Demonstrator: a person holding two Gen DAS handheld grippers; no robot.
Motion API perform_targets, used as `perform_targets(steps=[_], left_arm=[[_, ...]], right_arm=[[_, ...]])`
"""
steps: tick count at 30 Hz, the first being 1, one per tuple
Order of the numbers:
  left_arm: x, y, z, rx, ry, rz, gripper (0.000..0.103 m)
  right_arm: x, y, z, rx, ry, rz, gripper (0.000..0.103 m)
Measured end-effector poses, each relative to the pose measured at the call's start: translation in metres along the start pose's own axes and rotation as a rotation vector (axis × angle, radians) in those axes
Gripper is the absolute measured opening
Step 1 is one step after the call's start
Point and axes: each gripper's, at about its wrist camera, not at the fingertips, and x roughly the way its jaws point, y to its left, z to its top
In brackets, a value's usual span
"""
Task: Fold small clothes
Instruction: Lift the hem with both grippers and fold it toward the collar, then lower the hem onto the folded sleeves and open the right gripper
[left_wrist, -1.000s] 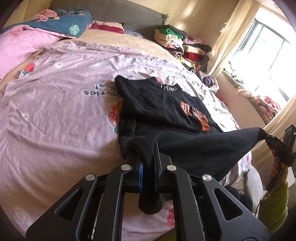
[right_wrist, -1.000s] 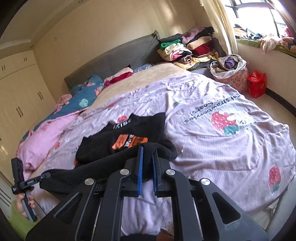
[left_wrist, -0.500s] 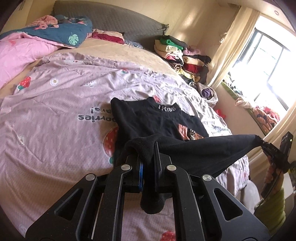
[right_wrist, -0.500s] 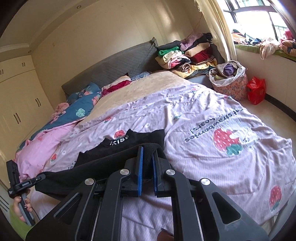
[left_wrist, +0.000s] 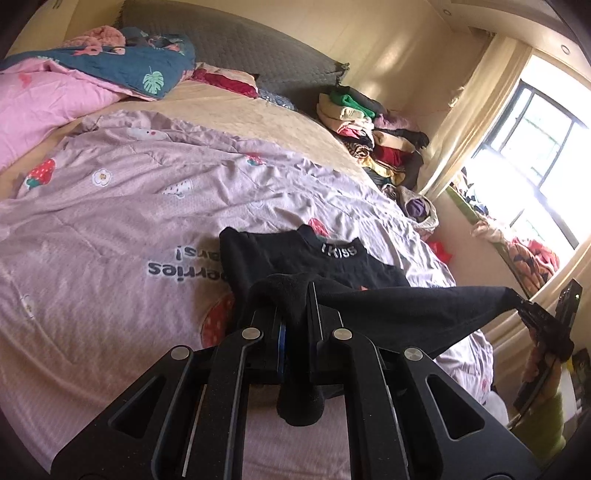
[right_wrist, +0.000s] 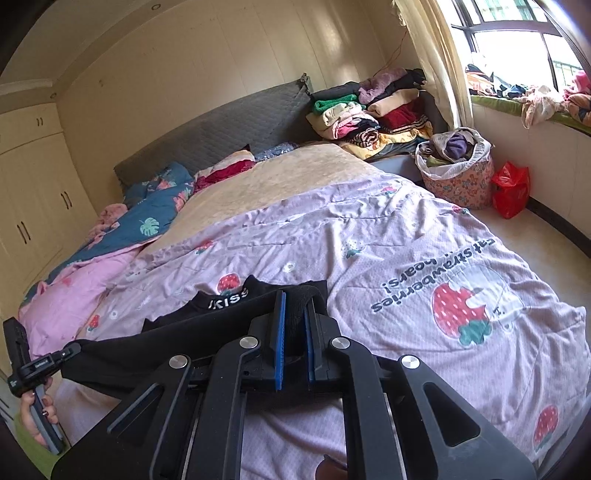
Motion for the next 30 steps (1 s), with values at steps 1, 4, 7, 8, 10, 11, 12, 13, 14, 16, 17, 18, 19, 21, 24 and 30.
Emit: perform_targets(steps=[1, 4, 7, 8, 10, 11, 12, 13, 14, 16, 17, 18, 19, 21, 24, 30], left_arm=[[0.003, 0.001, 0.002, -0.005, -0.001, 0.003, 0.002], [0.009, 0.004, 0.008, -0.019, -0.004, 0.006, 0.002], [0.016, 0.006, 0.013, -0.029, -0.007, 0.014, 0.003], [0.019, 0.007, 0.014, -0.032, -0.007, 0.017, 0.002], [0.025, 0.008, 0.018, -0.033, -0.007, 0.025, 0.003], [0.029, 0.008, 0.019, -0.034, -0.006, 0.033, 0.003], [0.031, 0.009, 0.02, -0.037, -0.004, 0.035, 0.003], [0.034, 0.009, 0.02, -0.038, -0.001, 0.039, 0.003], [0.037, 0.009, 0.021, -0.036, 0.0, 0.045, 0.003], [0.042, 0.011, 0.022, -0.036, 0.003, 0.055, 0.003], [0.044, 0.011, 0.022, -0.034, 0.004, 0.06, 0.003], [0.046, 0.012, 0.022, -0.032, 0.006, 0.066, 0.003], [0.05, 0.013, 0.022, -0.035, 0.01, 0.072, 0.003], [0.055, 0.015, 0.022, -0.04, 0.017, 0.078, 0.003], [0.063, 0.018, 0.022, -0.047, 0.028, 0.089, 0.003], [0.075, 0.023, 0.022, -0.057, 0.043, 0.103, 0.004]], right_arm=[[0.003, 0.001, 0.002, -0.005, 0.003, -0.006, 0.008], [0.011, 0.002, 0.006, -0.011, 0.009, -0.019, 0.008], [0.02, 0.003, 0.01, -0.024, 0.015, -0.035, 0.008], [0.023, 0.003, 0.011, -0.03, 0.017, -0.039, 0.008], [0.031, 0.003, 0.015, -0.038, 0.025, -0.048, 0.008], [0.034, 0.002, 0.016, -0.037, 0.027, -0.049, 0.008], [0.037, 0.001, 0.016, -0.034, 0.031, -0.051, 0.008], [0.042, 0.0, 0.017, -0.033, 0.038, -0.053, 0.008], [0.046, 0.0, 0.017, -0.034, 0.043, -0.054, 0.008], [0.054, 0.001, 0.017, -0.04, 0.053, -0.06, 0.008], [0.057, 0.001, 0.017, -0.044, 0.056, -0.064, 0.008], [0.06, 0.001, 0.017, -0.049, 0.058, -0.067, 0.008], [0.063, 0.001, 0.016, -0.052, 0.059, -0.069, 0.008], [0.069, 0.0, 0.016, -0.049, 0.064, -0.069, 0.008], [0.077, -0.002, 0.014, -0.046, 0.074, -0.073, 0.008], [0.096, -0.002, 0.012, -0.063, 0.102, -0.104, 0.008]])
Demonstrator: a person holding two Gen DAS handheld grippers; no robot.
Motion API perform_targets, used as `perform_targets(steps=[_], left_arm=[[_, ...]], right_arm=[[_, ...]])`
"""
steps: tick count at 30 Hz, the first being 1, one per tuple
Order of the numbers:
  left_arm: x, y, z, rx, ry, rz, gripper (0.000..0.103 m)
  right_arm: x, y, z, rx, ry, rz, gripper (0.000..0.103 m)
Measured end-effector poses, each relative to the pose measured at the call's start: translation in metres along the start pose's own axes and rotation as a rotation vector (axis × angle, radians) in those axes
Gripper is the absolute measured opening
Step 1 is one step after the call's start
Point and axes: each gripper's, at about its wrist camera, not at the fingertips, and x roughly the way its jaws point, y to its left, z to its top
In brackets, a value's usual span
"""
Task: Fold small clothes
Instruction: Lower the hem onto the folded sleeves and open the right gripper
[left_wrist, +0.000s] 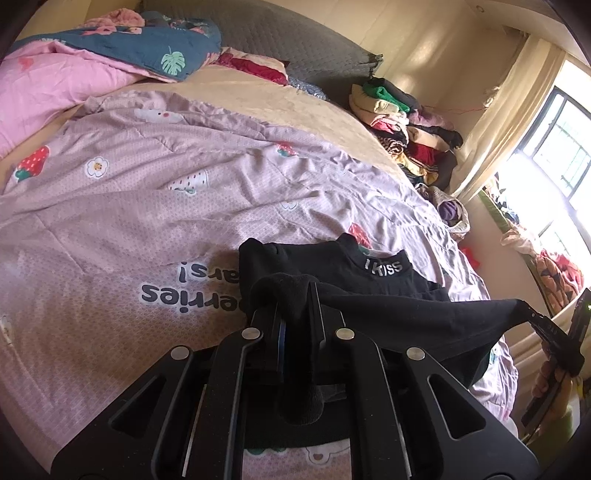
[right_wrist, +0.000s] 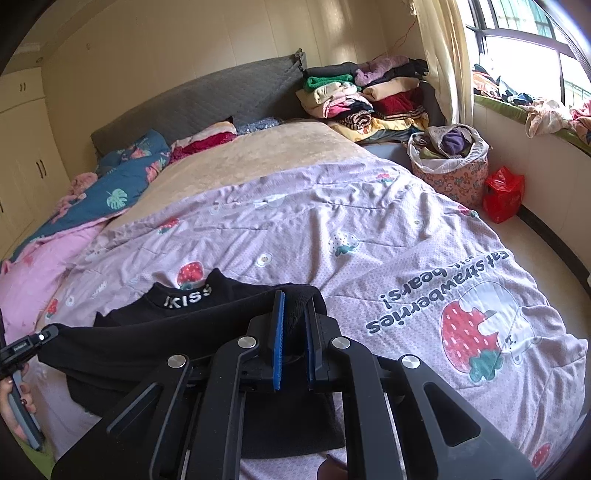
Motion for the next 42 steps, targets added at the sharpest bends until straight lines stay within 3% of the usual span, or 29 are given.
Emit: perform_targets(steps=[9, 10, 12, 14, 17, 19, 23, 27, 32, 33, 34, 35, 36, 37, 42], left_arm=[[0.014, -0.001, 0.003, -0.002, 0.017, 0.024, 0.005], [0.016, -0.001, 0.003, -0.003, 0.019, 0.026, 0.005], [0.018, -0.001, 0.004, -0.001, 0.019, 0.031, 0.005], [0.018, 0.0, 0.004, -0.006, 0.02, 0.032, 0.005], [0.017, -0.001, 0.003, -0.001, 0.01, 0.038, 0.011], [0.013, -0.003, 0.004, 0.015, -0.019, 0.078, 0.029], [0.003, 0.001, 0.006, 0.014, -0.044, 0.097, 0.03], [-0.008, -0.002, 0.002, 0.039, -0.057, 0.111, 0.044], [-0.019, -0.007, -0.011, 0.071, -0.051, 0.11, 0.05], [-0.022, -0.01, -0.015, 0.087, -0.048, 0.104, 0.05], [-0.025, -0.013, -0.02, 0.105, -0.05, 0.101, 0.04], [-0.028, -0.015, -0.024, 0.122, -0.054, 0.102, 0.028], [-0.029, -0.016, -0.027, 0.133, -0.053, 0.103, 0.004], [-0.03, -0.018, -0.033, 0.146, -0.043, 0.104, 0.0], [-0.013, -0.025, -0.056, 0.211, 0.048, 0.105, 0.0]], right_arm=[[0.027, -0.001, 0.0, -0.005, 0.042, -0.019, 0.008], [0.029, -0.001, -0.001, -0.005, 0.045, -0.019, 0.01], [0.032, -0.002, -0.001, -0.003, 0.046, -0.042, 0.033], [0.033, -0.005, -0.001, 0.007, 0.045, -0.035, 0.036], [0.032, -0.009, -0.004, 0.014, 0.047, -0.028, 0.036], [0.03, -0.01, -0.006, 0.012, 0.043, -0.023, 0.037], [0.022, -0.006, -0.011, -0.003, 0.031, -0.012, 0.042], [0.012, 0.001, -0.016, -0.029, 0.015, 0.002, 0.045], [0.005, 0.009, -0.028, -0.056, 0.026, 0.041, 0.045], [0.005, 0.012, -0.031, -0.067, 0.035, 0.048, 0.045], [0.006, 0.015, -0.036, -0.084, 0.052, 0.062, 0.043], [0.007, 0.02, -0.041, -0.105, 0.068, 0.063, 0.033], [0.008, 0.023, -0.046, -0.124, 0.081, 0.061, 0.027], [0.009, 0.026, -0.049, -0.137, 0.09, 0.063, 0.025], [0.022, 0.04, -0.072, -0.187, 0.143, 0.065, 0.024]])
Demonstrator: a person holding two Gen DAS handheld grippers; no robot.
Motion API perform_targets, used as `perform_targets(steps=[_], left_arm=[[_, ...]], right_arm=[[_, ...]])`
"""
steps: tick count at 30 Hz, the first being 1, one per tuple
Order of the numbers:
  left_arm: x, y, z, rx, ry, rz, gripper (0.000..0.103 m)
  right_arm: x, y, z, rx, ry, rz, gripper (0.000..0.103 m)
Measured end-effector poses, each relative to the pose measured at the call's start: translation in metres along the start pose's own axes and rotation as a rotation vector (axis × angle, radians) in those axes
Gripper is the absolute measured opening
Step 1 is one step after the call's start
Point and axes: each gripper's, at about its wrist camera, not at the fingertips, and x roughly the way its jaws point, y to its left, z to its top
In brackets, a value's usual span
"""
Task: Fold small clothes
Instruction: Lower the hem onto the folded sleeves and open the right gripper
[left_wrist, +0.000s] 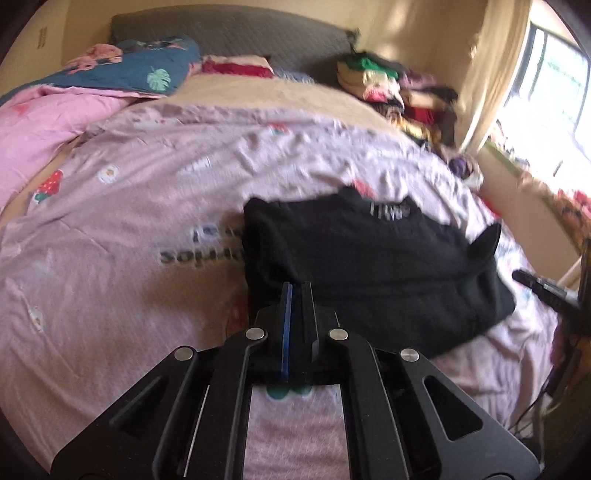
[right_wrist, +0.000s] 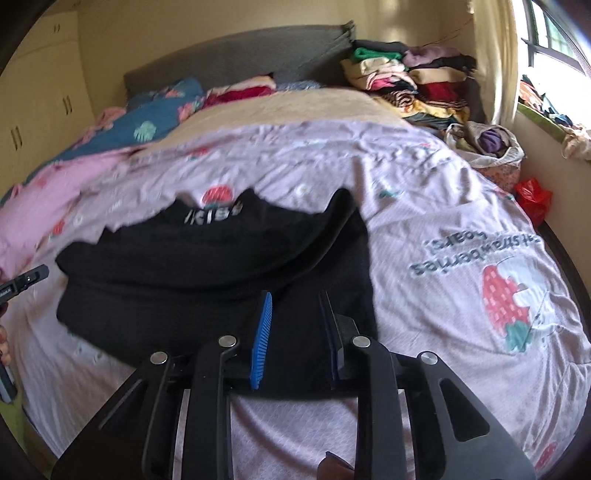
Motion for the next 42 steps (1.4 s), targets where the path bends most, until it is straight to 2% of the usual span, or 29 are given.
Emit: perform_targets(steps=[4, 11, 23, 33, 35, 38, 40, 42], left_arm=[[0.025, -0.012, -0.012, 0.04, 0.067, 0.005, 0.0], [0.05, -0.02, -0.005, 0.058, 0.069, 0.031, 0.0], [0.09, -0.008, 0.038, -0.015, 0.046, 0.058, 0.0], [0.083, 0.022, 0.07, -0.112, -0.035, 0.09, 0.003], [0.075, 0.034, 0.075, -0.147, -0.071, 0.102, 0.006], [0.065, 0.056, 0.078, -0.203, -0.099, 0.121, 0.014], [0.068, 0.063, 0.077, -0.216, -0.073, 0.109, 0.021], [0.078, 0.062, 0.072, -0.218, -0.024, 0.054, 0.029]], right_arm=[[0.019, 0.007, -0.006, -0.009, 0.042, 0.002, 0.024], [0.056, 0.007, -0.004, 0.018, 0.102, -0.017, 0.024], [0.098, -0.008, 0.035, 0.056, 0.114, -0.035, 0.024], [0.109, -0.035, 0.07, 0.107, 0.063, -0.079, 0.024], [0.105, -0.042, 0.069, 0.123, 0.053, -0.084, 0.025], [0.1, -0.056, 0.068, 0.139, 0.037, -0.116, 0.048], [0.103, -0.064, 0.068, 0.151, 0.05, -0.125, 0.049], [0.109, -0.069, 0.067, 0.165, 0.068, -0.124, 0.049]])
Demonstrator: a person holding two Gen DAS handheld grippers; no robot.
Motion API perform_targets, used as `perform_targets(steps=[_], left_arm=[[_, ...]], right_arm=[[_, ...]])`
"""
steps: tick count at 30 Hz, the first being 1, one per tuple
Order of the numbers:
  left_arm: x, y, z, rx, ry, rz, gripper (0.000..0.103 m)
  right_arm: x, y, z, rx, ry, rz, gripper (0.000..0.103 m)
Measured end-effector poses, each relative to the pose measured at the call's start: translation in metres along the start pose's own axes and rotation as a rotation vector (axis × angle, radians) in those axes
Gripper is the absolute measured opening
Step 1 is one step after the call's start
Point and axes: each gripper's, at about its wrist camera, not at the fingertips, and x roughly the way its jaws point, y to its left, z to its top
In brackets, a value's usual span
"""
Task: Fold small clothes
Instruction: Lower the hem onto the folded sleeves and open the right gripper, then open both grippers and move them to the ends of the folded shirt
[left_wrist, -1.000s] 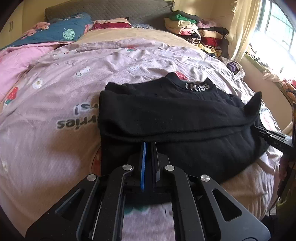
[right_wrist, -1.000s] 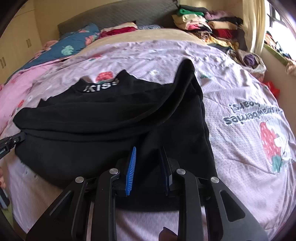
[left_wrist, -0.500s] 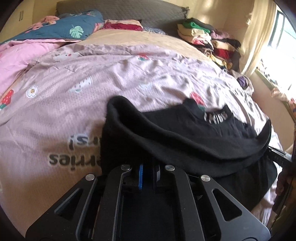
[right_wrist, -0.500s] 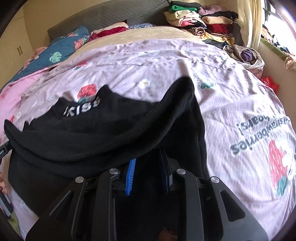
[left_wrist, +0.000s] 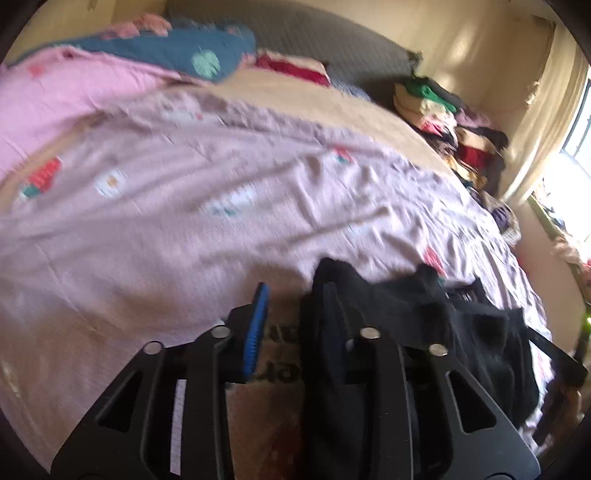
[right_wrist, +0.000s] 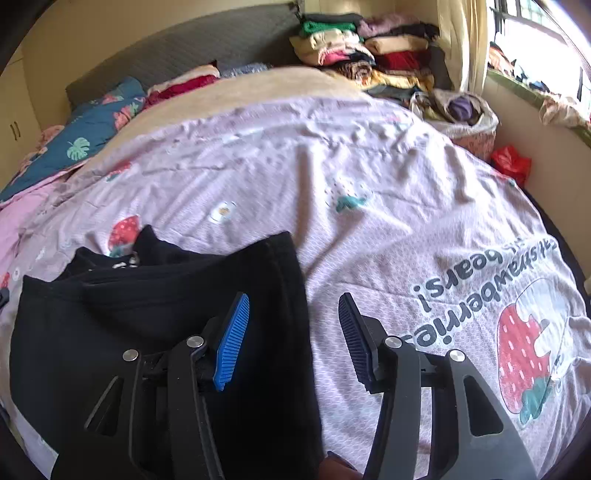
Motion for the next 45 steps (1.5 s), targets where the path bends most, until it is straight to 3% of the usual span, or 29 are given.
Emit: perform_targets(steps=[3, 5, 6, 7, 8, 9, 10, 11, 16, 19, 28, 32, 36, 38, 45], left_arm=[[0.016, -0.009, -0.009, 0.015, 0.075, -0.057, 0.038], [0.023, -0.016, -0.013, 0.04, 0.079, -0.04, 0.038], [0.026, -0.019, -0.015, 0.048, 0.082, -0.036, 0.037], [0.027, -0.019, -0.016, 0.044, 0.078, -0.041, 0.026], [0.027, -0.019, -0.016, 0.038, 0.07, -0.04, 0.017], [0.026, -0.018, -0.016, 0.032, 0.057, -0.036, 0.01], [0.024, -0.016, -0.015, 0.022, 0.05, -0.041, 0.009], [0.022, -0.014, -0.015, 0.009, 0.041, -0.049, 0.008], [-0.006, -0.019, -0.009, 0.039, -0.055, -0.046, 0.004], [-0.009, -0.018, -0.005, 0.039, -0.079, -0.029, 0.004], [0.013, -0.018, -0.009, 0.035, -0.024, 0.031, 0.008], [0.006, -0.022, -0.01, 0.056, -0.027, 0.048, 0.014], [-0.003, -0.027, -0.012, 0.079, -0.027, 0.055, 0.024], [-0.006, -0.03, -0.015, 0.087, -0.022, 0.059, 0.027], [-0.019, -0.038, -0.029, 0.111, -0.01, 0.057, 0.038]], right_arm=[[0.007, -0.002, 0.0, 0.02, 0.003, 0.027, 0.049], [0.007, 0.002, 0.0, 0.017, -0.001, 0.036, 0.049], [0.008, 0.004, 0.0, 0.011, -0.002, 0.037, 0.049], [0.01, 0.007, 0.001, -0.003, -0.002, 0.035, 0.049], [0.011, 0.01, 0.001, -0.017, 0.001, 0.032, 0.043], [0.013, 0.013, 0.002, -0.027, 0.004, 0.031, 0.022], [0.014, 0.015, 0.002, -0.034, 0.01, 0.039, 0.011], [0.014, 0.016, 0.002, -0.032, 0.01, 0.046, 0.006], [-0.01, -0.003, 0.013, 0.079, -0.07, 0.124, 0.006], [-0.011, -0.021, 0.02, 0.172, -0.068, 0.183, 0.006], [0.007, -0.017, 0.012, 0.149, -0.034, 0.105, 0.006], [0.003, -0.01, 0.006, 0.112, -0.04, 0.06, 0.011], [-0.011, -0.01, -0.005, 0.093, -0.051, 0.036, 0.037], [-0.019, -0.011, -0.013, 0.089, -0.05, 0.036, 0.045], [-0.05, -0.003, -0.042, 0.045, -0.04, 0.099, 0.057]])
